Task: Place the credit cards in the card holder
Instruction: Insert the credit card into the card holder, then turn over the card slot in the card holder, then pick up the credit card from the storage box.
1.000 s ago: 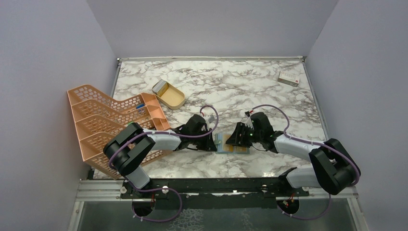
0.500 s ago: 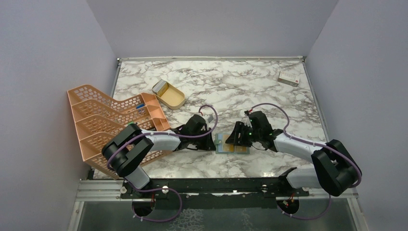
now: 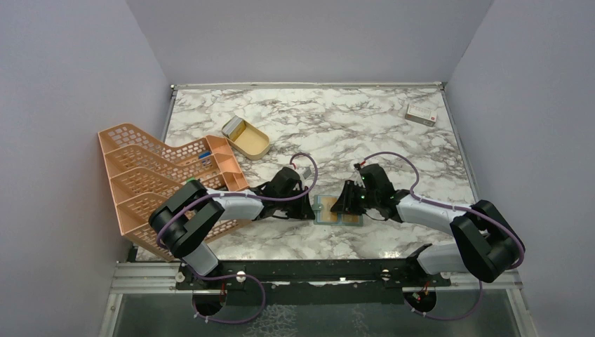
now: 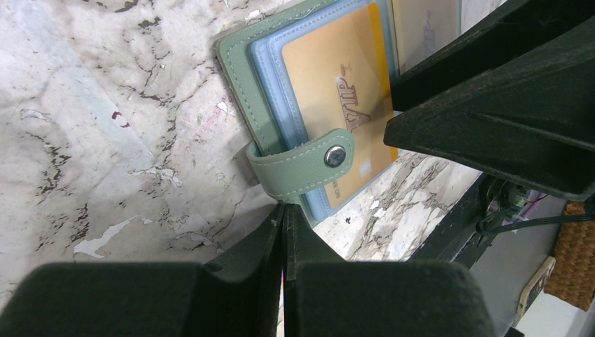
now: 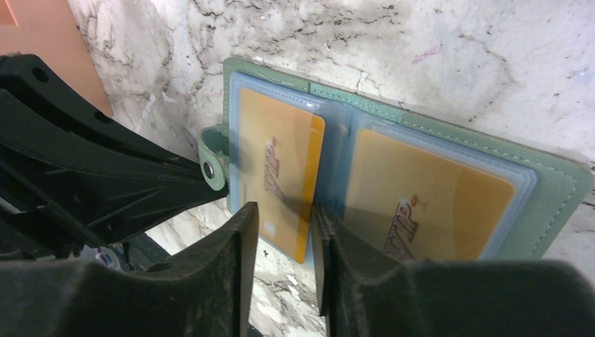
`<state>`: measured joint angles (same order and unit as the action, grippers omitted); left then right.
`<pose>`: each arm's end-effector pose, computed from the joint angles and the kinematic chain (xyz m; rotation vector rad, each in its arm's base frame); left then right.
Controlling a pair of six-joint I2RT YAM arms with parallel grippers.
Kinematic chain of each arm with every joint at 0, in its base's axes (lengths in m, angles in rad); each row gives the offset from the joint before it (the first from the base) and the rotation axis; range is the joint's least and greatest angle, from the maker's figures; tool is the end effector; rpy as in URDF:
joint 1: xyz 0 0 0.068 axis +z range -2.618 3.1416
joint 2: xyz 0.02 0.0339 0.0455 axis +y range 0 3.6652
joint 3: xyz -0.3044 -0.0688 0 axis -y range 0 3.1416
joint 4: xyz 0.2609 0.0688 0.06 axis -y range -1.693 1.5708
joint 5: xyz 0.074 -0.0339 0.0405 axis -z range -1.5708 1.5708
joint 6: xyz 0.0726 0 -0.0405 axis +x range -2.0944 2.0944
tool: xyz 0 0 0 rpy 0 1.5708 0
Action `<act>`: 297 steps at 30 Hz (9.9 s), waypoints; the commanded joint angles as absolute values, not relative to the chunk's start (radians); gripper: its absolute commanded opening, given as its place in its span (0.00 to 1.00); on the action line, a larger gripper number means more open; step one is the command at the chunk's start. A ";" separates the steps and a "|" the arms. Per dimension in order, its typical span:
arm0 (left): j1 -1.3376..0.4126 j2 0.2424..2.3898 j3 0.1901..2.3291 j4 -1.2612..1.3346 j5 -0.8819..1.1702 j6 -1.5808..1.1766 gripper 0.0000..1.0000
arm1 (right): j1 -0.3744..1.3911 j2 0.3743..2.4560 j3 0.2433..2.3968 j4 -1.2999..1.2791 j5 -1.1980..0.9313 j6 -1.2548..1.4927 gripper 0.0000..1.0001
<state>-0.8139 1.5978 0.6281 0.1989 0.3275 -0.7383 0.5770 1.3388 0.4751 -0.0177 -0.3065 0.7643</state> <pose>0.2080 -0.2542 0.1371 0.2780 2.5747 -1.0697 0.2028 0.1581 0.1399 0.1011 2.6416 0.9083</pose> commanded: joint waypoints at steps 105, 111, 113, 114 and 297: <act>-0.834 1.606 0.580 0.566 0.433 -0.985 0.55 | 0.586 1.384 0.417 0.009 -0.273 0.733 0.01; -0.842 1.600 0.592 0.569 0.433 -0.991 0.54 | 0.586 1.355 0.432 -0.020 -0.261 0.732 0.08; -0.842 1.592 0.592 0.569 0.429 -0.991 0.54 | 0.585 1.335 0.444 -0.049 -0.242 0.727 0.12; -0.843 1.590 0.593 0.569 0.427 -0.991 0.54 | 0.586 1.323 0.449 -0.062 -0.231 0.725 0.14; -0.290 1.941 1.660 -0.559 -0.373 0.075 0.00 | 0.585 0.763 0.412 -0.288 -0.164 0.670 0.35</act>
